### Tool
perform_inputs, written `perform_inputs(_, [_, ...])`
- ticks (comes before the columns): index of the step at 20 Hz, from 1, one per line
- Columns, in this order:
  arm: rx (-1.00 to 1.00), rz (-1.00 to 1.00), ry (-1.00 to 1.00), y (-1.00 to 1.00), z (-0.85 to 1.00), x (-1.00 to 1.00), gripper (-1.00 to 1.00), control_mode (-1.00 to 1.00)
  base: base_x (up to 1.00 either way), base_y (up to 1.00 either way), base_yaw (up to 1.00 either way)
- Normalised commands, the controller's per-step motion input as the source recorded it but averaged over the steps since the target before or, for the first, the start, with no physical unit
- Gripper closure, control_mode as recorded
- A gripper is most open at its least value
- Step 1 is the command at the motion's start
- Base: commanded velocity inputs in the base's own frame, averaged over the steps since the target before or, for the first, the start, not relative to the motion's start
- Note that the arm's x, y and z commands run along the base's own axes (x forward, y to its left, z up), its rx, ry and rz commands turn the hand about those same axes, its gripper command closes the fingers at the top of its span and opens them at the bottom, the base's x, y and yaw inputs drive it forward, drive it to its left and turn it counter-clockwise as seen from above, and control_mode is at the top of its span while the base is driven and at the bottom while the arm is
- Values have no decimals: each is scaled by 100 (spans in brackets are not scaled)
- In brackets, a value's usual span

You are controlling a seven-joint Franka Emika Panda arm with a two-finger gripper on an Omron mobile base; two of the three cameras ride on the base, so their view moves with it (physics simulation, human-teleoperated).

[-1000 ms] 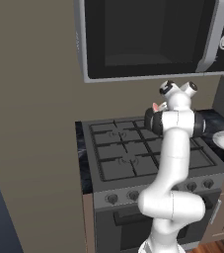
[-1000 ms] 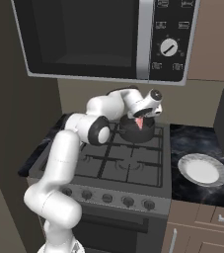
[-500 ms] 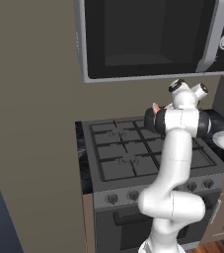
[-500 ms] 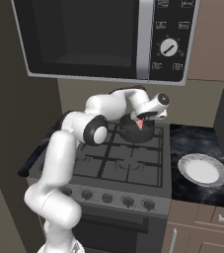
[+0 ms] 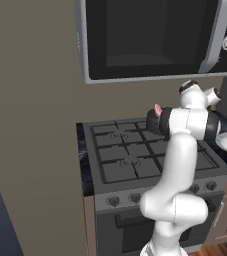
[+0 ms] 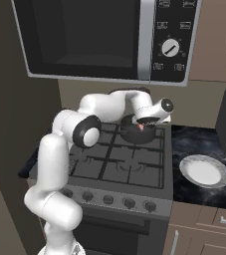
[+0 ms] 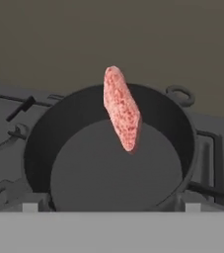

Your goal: Retrieve the frozen meat and place it in the pot on a burner. Then turn the burner on.

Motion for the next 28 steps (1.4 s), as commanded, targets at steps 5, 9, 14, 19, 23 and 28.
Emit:
perform_inputs(5, [0, -9, -4, -4, 0, -71, -100, -100, 0, 0, 0])
perform_inputs(9, [2, -6, -11, -8, 0, -94, -100, -100, 0, 0, 0])
perform_inputs(14, [5, -6, -15, -11, 0, -100, -100, -100, 0, 0, 0])
perform_inputs(19, [5, -1, -20, -1, 0, -100, -100, -100, 0, 0, 0])
perform_inputs(23, [3, 0, -21, 0, 0, -98, -100, -100, 0, 0, 0])
perform_inputs(28, [3, 0, -28, 0, 0, -100, -100, -100, 0, 0, 0])
